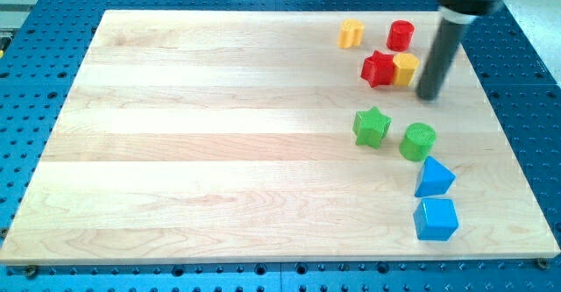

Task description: Move the yellow hexagon to the bottom left of the yellow heart

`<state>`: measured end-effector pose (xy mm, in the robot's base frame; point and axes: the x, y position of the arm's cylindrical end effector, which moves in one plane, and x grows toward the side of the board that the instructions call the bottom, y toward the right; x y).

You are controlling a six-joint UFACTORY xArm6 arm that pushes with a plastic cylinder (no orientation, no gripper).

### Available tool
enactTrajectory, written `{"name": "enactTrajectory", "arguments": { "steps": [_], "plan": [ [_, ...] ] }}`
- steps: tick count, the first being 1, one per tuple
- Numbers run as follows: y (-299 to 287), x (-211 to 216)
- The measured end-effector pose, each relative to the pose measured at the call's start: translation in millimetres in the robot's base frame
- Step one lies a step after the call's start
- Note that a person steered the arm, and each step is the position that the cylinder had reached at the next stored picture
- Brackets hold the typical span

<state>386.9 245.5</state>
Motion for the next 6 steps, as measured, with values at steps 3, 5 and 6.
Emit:
{"name": "enactTrajectory", "arguments": {
  "steps": [3, 5, 6],
  "plan": [
    [-94, -39],
    [-215, -40],
    [-246, -68]
  ]
}}
